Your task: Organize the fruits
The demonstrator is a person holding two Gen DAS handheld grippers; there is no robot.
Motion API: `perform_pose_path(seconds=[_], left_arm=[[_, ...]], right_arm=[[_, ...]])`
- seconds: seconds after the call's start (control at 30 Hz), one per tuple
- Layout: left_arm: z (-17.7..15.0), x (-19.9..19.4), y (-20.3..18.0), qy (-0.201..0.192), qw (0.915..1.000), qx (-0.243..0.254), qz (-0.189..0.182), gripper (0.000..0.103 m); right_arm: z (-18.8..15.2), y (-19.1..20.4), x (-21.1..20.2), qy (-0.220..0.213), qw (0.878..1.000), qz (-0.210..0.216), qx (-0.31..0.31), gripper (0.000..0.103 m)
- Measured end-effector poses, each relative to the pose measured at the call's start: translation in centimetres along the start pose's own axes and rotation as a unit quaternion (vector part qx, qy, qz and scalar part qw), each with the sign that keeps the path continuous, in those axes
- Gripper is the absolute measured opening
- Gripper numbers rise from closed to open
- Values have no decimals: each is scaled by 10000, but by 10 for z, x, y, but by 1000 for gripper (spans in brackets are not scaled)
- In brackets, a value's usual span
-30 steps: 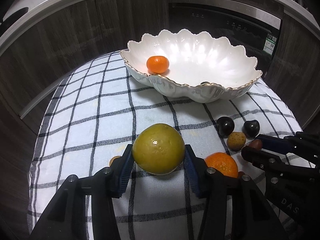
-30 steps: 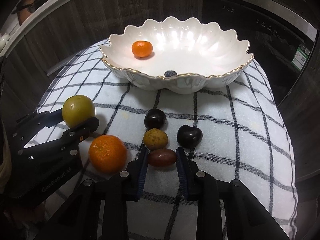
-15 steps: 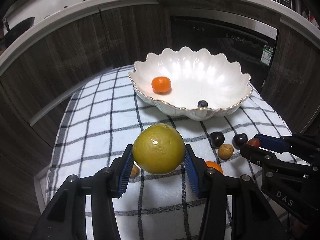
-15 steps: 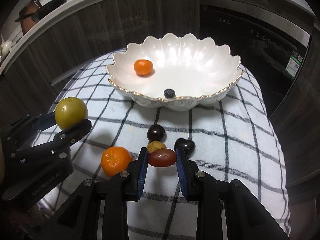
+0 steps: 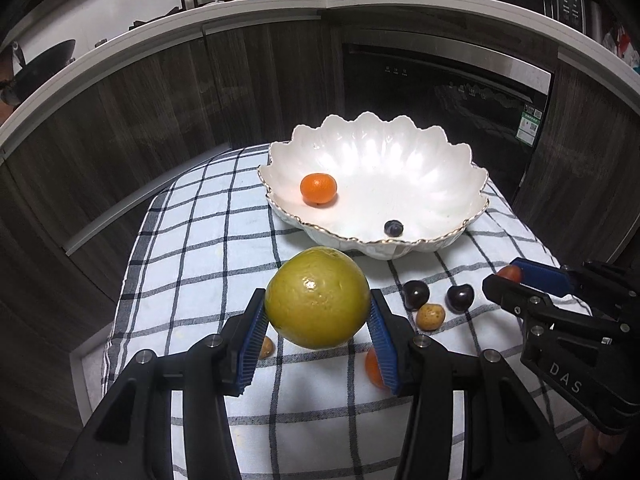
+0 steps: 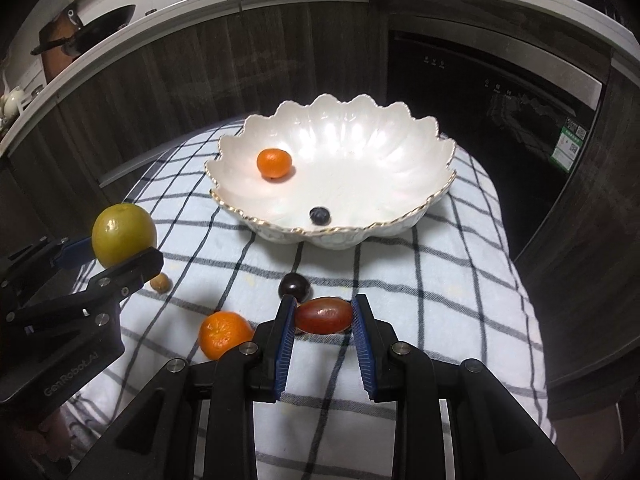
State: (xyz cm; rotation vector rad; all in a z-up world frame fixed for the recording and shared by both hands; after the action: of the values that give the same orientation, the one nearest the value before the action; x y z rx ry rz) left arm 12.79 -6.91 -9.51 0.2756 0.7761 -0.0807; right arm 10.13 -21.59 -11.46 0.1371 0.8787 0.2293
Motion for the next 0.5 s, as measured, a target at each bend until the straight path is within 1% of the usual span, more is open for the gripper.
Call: perform_pose_path(seconds=[0.5], left_arm=[[37,0,2,-93,9996,-252,45,49]], right_arm=[[45,-16,-15,-418,9989,-223,39,30]])
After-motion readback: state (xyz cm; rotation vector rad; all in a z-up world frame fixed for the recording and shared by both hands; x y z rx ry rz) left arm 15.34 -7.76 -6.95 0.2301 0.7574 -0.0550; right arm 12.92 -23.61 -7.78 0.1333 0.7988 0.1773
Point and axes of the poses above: each gripper's, at about its wrist camera, not at the fingertips, and x roughly the way its jaws point, y to its left, z to its top, the point moved 3 cm from there along x, roughly the way its jaws point, and after that the axes turned 12 degrees about z, right-handed, at the moved point
